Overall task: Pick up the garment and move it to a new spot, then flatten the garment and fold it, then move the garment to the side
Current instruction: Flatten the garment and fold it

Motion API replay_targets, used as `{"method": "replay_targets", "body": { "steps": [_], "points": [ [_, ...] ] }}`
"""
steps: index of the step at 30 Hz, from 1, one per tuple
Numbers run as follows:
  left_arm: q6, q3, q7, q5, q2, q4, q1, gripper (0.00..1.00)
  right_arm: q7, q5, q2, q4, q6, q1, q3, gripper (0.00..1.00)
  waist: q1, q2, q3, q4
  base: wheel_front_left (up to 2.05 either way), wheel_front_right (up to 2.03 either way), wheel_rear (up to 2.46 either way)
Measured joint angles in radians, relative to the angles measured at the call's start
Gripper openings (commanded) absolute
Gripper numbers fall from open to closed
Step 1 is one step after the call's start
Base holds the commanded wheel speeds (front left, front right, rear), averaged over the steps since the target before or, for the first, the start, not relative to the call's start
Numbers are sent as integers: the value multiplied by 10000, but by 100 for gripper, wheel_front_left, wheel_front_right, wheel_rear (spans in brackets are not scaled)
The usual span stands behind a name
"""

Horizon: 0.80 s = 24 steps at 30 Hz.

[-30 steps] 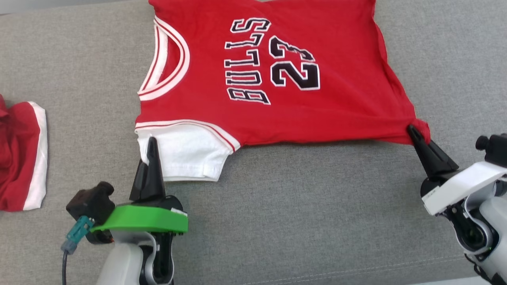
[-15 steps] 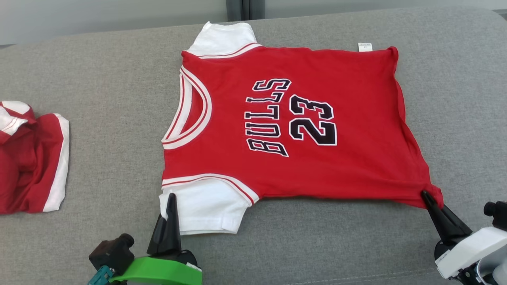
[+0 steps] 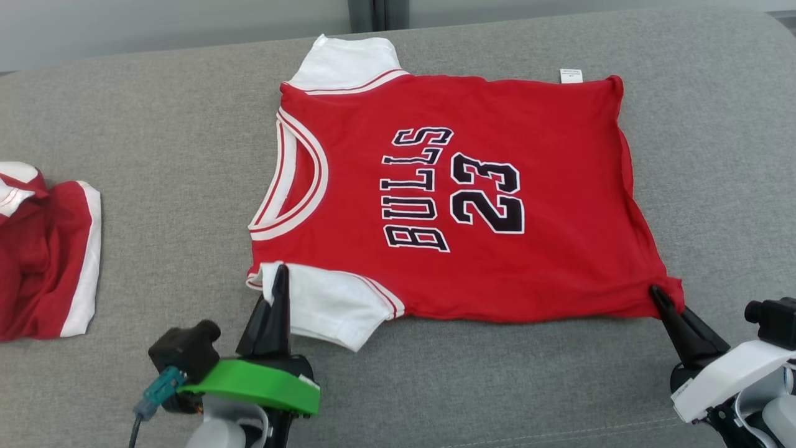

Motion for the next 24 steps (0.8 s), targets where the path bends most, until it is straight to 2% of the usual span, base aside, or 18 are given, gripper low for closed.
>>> {"method": "replay_targets", "body": {
  "steps": [9,20,21,22,23,24],
  "points": [
    [-274,-196,673,351,259,972,-2332,0,295,-138,-15,174,0,-1151,125,0,0,0,413,-159,0,0,0],
    [-520,-73,694,324,251,3822,-5087,0,355,-42,274,1336,0,-3179,823,0,0,0,1306,-471,0,0,0],
    [-550,-92,610,324,230,4126,-5260,0,324,-33,303,1475,0,-3320,915,8,0,0,1369,-498,0,0,0],
    [-550,-94,541,328,207,4408,-5409,0,259,-27,322,1580,0,-3442,989,54,0,0,1417,-522,0,0,0],
    [-550,-94,451,357,201,4596,-5504,12,201,-19,343,1645,0,-3528,1051,100,0,0,1442,-541,0,0,0],
    [-552,-92,282,403,178,4801,-5609,82,107,44,370,1728,0,-3595,1083,100,0,0,1452,-557,0,0,0]
  ]
}}
